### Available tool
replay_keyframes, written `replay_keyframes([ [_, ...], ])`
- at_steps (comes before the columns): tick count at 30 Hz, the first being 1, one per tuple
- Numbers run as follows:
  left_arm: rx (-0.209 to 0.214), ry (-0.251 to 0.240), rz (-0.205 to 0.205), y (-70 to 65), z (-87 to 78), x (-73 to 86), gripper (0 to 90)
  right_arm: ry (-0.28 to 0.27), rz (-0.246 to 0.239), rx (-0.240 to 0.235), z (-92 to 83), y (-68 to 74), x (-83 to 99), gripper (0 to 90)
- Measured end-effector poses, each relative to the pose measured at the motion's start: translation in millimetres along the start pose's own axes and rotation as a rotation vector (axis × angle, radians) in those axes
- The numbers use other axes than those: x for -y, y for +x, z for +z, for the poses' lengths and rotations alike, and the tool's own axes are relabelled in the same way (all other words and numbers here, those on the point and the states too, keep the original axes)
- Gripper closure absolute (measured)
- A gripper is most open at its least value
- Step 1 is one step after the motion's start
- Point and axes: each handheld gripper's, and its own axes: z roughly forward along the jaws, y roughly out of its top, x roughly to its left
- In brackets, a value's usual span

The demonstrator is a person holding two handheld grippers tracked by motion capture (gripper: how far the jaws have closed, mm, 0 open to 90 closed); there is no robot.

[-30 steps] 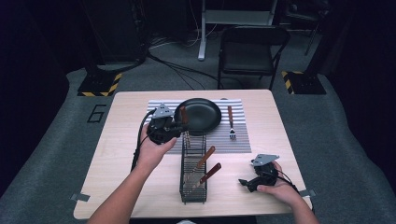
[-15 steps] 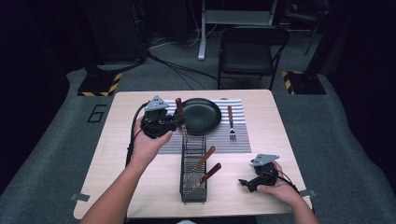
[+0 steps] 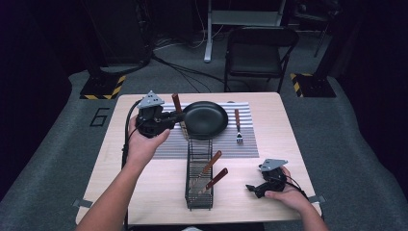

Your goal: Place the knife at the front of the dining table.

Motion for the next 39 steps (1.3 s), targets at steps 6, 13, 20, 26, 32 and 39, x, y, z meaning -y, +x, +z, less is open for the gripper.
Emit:
replay_keyframes([
  [6,-0.015,0.001,-0.008,6.5,-3.6,3.0,79.9,0.000,0.001,0.000,0.0,0.0,0.0,0.0],
  [13,-0.045,0.008,-0.048,22.7,-1.7,15.2,79.9,0.000,0.001,0.000,0.0,0.1,0.0,0.0],
  [20,-0.088,0.028,-0.088,43.5,1.8,32.4,79.8,0.000,0.001,0.000,0.0,0.1,0.0,0.0],
  [26,-0.127,0.023,-0.107,54.8,2.1,41.2,79.8,-0.001,0.003,0.001,0.1,0.2,-0.1,0.0],
  [32,-0.161,0.024,-0.144,68.4,2.2,52.9,79.8,-0.001,0.003,0.001,0.1,0.2,-0.1,0.0],
  [39,-0.189,0.043,-0.165,78.9,3.7,66.6,79.8,-0.001,0.003,0.001,0.1,0.2,-0.1,0.0],
])
